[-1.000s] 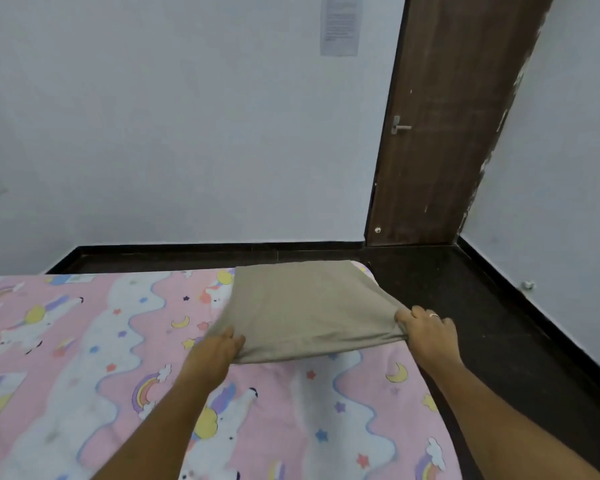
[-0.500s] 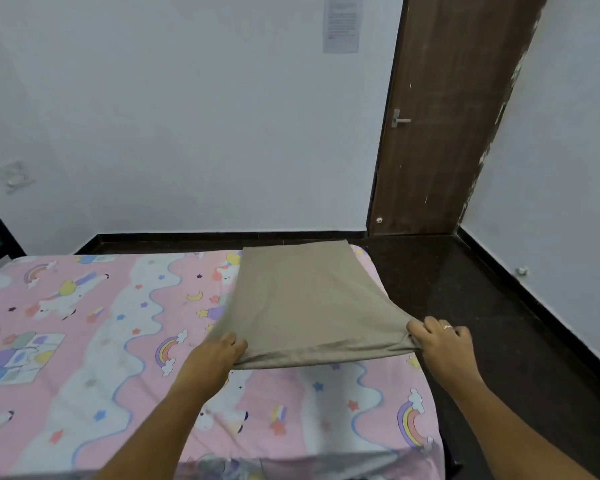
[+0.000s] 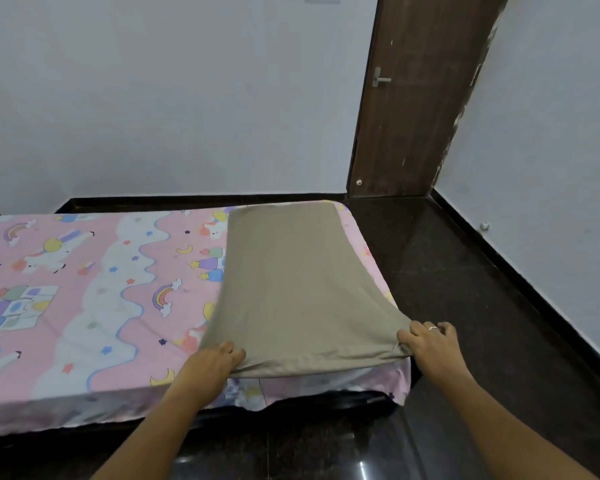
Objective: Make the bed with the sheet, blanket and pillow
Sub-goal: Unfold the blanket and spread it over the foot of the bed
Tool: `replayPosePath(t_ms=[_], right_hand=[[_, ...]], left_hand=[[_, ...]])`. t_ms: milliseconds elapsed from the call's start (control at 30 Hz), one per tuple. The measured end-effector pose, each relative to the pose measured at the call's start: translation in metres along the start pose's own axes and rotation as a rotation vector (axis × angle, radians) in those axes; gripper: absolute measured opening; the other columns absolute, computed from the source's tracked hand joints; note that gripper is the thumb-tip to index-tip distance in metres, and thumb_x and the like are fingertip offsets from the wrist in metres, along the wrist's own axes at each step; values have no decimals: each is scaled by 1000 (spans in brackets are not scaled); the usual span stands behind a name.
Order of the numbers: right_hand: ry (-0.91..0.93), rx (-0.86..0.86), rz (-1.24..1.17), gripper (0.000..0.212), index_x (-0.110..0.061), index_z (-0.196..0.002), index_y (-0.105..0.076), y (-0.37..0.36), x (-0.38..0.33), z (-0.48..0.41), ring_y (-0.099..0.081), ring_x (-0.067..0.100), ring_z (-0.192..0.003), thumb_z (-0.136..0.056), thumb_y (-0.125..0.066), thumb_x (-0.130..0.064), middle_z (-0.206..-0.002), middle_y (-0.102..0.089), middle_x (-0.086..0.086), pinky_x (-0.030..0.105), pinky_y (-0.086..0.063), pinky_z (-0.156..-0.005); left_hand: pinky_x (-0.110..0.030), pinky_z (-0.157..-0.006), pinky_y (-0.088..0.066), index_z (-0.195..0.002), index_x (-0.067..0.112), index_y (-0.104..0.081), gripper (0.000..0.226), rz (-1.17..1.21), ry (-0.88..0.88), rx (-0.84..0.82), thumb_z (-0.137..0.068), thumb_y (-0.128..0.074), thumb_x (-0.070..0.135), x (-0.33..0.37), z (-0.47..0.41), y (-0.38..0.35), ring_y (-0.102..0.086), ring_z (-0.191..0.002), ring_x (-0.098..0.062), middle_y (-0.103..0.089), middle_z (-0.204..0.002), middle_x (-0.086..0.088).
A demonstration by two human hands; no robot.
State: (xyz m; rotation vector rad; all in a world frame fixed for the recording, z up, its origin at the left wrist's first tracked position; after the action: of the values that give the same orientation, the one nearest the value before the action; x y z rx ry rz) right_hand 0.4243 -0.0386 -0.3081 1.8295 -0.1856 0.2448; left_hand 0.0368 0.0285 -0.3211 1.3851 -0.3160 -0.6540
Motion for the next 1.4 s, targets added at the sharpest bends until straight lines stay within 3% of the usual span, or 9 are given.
replayPosePath(t_ms=[100,167,233,333,400,800,1000,1233,1400], right_hand=[[16,-257,7,36,-24,-56,-59,-16,-3,22,-56,21,-47,-36,-88,-15,-59,-52,0,41,-48,-52],[-1,-336,5,52,-25,-54,-59,-28,0,32,-55,21,-48,-17,-93,-12,-59,-51,-1,38,-45,-48],[27,-393,79,45,-25,-59,-62,-28,-3,40,-58,23,-56,-30,-93,-12,-65,-54,0,39,-46,-49],[78,-529,113,22,-29,-101,-61,-31,-6,57,-54,25,-102,-85,-61,-14,-107,-53,2,42,-47,-78],[79,-616,102,27,-29,-113,-56,-37,-7,65,-46,25,-114,-94,-45,-12,-117,-47,2,43,-44,-85],[-2,-965,3,41,-36,-130,-53,-76,-29,91,-37,22,-130,-98,-38,-15,-135,-44,0,43,-36,-103],[-103,-981,-87,41,-32,-126,-56,-79,-28,93,-38,19,-131,-94,-42,-11,-137,-45,-1,38,-31,-105],[-152,-966,-258,48,-34,-129,-55,-57,-22,68,-42,24,-129,-89,-47,-7,-144,-41,3,39,-37,-102],[-176,-935,-356,48,-39,-127,-55,-45,-18,59,-42,21,-128,-92,-46,-7,-143,-43,-2,37,-38,-100]], left_hand=[[-36,-71,-43,-119,18,-50,29,24,16,-122,-90,-54,20,15,16,-15,-59,-101,-26,-50,-117,-6],[-38,-82,-44,-124,20,-47,34,20,2,-173,-92,-43,9,26,24,-19,-55,-108,-26,-45,-123,-5],[-38,-86,-43,-125,21,-48,38,16,5,-200,-92,-40,5,33,30,-26,-54,-110,-26,-45,-124,-5],[-39,-88,-44,-124,19,-51,36,-4,-21,-230,-92,-42,4,41,33,-40,-54,-110,-26,-45,-123,-5],[-40,-88,-46,-119,19,-55,33,1,-26,-239,-93,-42,5,47,34,-48,-54,-108,-26,-45,-122,-5],[-35,-92,-38,-127,18,-49,35,-220,-30,-498,-94,-45,9,77,42,-102,-42,-124,-25,-44,-133,-6],[-34,-85,-41,-117,20,-57,26,-52,47,-509,-96,-41,18,88,31,-98,-54,-116,-24,-57,-124,-2],[-30,-79,-42,-70,29,-44,22,321,93,-471,-89,-45,19,101,6,-73,-53,-93,-16,-54,-91,7],[-33,-90,-46,-103,19,-62,20,427,91,-399,-92,-45,22,119,-14,-49,-56,-108,-20,-61,-117,-1]])
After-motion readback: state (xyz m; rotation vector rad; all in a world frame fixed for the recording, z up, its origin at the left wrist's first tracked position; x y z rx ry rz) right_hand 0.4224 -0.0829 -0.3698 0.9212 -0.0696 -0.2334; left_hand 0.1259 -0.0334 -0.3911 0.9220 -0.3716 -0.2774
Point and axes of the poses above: each hand's wrist, its own z-axis away from the middle knuckle, its own y-axis out of the back of the hand, x = y × z, the point moved 2 cm from there along -z, towards the middle knuckle
